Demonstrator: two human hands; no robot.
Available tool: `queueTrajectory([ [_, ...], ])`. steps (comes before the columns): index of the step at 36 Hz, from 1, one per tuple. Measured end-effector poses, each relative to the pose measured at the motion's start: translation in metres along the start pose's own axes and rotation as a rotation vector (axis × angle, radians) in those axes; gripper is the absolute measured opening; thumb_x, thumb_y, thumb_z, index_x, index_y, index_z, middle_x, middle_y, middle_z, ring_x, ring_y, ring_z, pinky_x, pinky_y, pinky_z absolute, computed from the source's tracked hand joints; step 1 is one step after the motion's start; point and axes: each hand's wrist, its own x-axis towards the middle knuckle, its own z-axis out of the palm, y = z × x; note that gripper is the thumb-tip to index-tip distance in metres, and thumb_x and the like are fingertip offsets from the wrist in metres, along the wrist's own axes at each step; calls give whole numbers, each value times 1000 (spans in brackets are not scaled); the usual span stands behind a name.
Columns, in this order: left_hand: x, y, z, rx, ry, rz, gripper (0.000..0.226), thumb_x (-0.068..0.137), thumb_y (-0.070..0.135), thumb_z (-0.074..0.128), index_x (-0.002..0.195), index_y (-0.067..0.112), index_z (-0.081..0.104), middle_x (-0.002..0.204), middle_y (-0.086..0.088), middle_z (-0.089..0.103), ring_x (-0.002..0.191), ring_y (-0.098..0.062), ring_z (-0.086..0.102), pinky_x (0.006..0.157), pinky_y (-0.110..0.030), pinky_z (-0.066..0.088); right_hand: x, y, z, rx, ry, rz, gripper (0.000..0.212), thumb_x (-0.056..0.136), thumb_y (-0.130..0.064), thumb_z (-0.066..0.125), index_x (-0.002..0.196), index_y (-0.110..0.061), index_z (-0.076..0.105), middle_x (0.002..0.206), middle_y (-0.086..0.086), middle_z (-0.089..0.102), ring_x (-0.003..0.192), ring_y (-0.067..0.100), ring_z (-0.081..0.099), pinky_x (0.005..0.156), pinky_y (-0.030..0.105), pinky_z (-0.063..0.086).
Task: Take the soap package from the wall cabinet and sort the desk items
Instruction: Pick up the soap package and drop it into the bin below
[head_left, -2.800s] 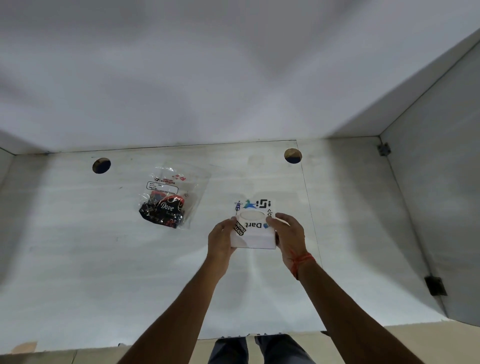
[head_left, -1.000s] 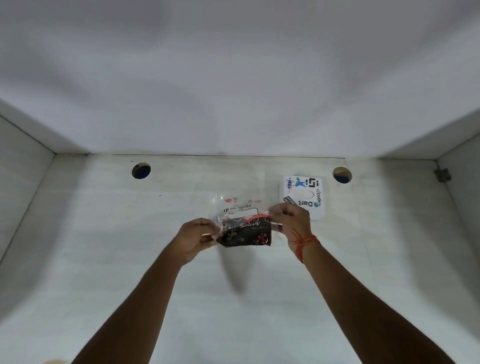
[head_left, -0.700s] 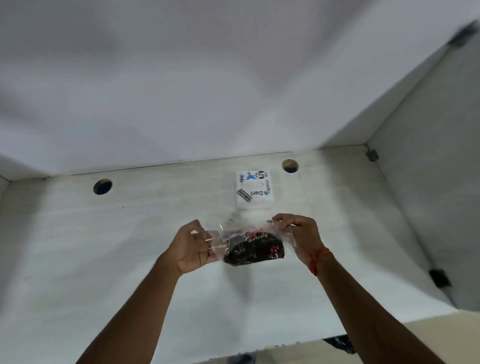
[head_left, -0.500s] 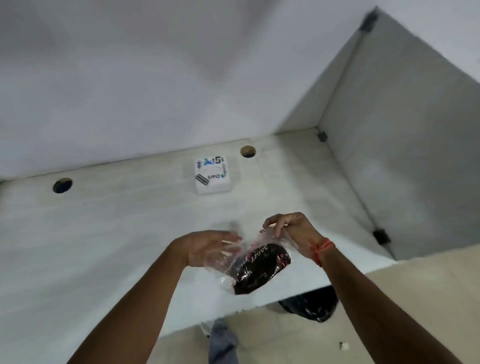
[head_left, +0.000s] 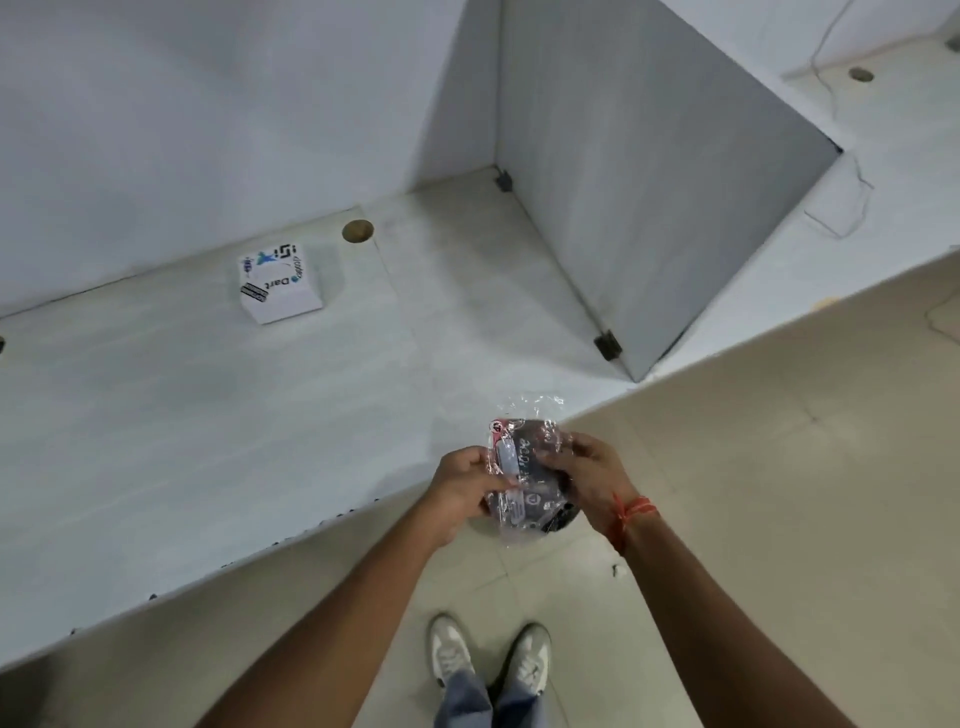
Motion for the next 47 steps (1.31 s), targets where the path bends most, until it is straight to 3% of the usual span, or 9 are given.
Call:
queueTrajectory([
  [6,18,-23,23,-56,-63,-60,32,81,-14,63,100,11,68,82,-7,69,56,-15,67,50,-27,54,0,28,-28,-141,68,-231,42,71,24,62,85,-13,75,79,-5,76,78,13,71,67,27,57],
  [11,32,-28,33,-75,-5,-119,23,86,-15,57,91,4,69,83,-13,69,51,-15,63,44,-26,52,2,39,-43,-71,69,-242,36,74,24,55,93,1,75,85,13,76,78,24,72,72,38,56],
  [17,54,-38,37,-79,58,-215,22,87,-16,54,82,2,67,75,-13,67,45,-14,63,36,-19,45,-3,35,-70,31,-250,-137,46,76,5,63,121,1,61,121,25,62,105,36,61,92,53,49],
  [23,69,-51,39,-175,73,-366,23,94,-7,50,76,4,58,43,-1,62,33,-8,58,35,-20,49,-1,37,-70,-815,-267,-407,74,63,-17,89,129,-26,57,129,-11,58,112,-3,54,90,6,40],
  [30,103,-63,38,-441,74,-458,10,93,-8,45,92,-5,54,81,-17,57,71,-24,62,47,-32,59,23,77,-71,-1117,74,-811,29,73,-8,80,101,-13,73,105,4,72,92,22,68,79,33,58],
  [34,137,-75,44,-475,6,-370,25,90,15,54,112,3,58,107,-19,65,95,-34,67,73,-46,59,58,111,-86,-1037,353,-839,26,77,1,75,100,-11,75,106,7,71,96,24,68,81,35,58],
  [39,214,-127,49,-152,347,16,13,86,18,57,93,23,66,109,-10,69,98,-25,65,91,-42,53,136,170,-100,-945,551,-838,26,79,5,72,101,-10,75,109,11,66,102,24,63,94,12,42],
  [44,284,-177,49,90,405,231,22,91,0,55,107,9,67,108,-9,70,102,-22,66,93,-33,52,239,240,-101,-928,481,-756,34,81,-1,65,112,-10,71,121,18,58,114,29,55,94,31,51],
  [47,321,-200,48,181,384,296,26,92,-2,54,113,7,65,107,-4,69,98,-14,63,86,-12,47,313,296,-111,-1300,244,-402,66,79,-13,68,140,-29,47,145,14,41,136,33,35,108,43,41],
])
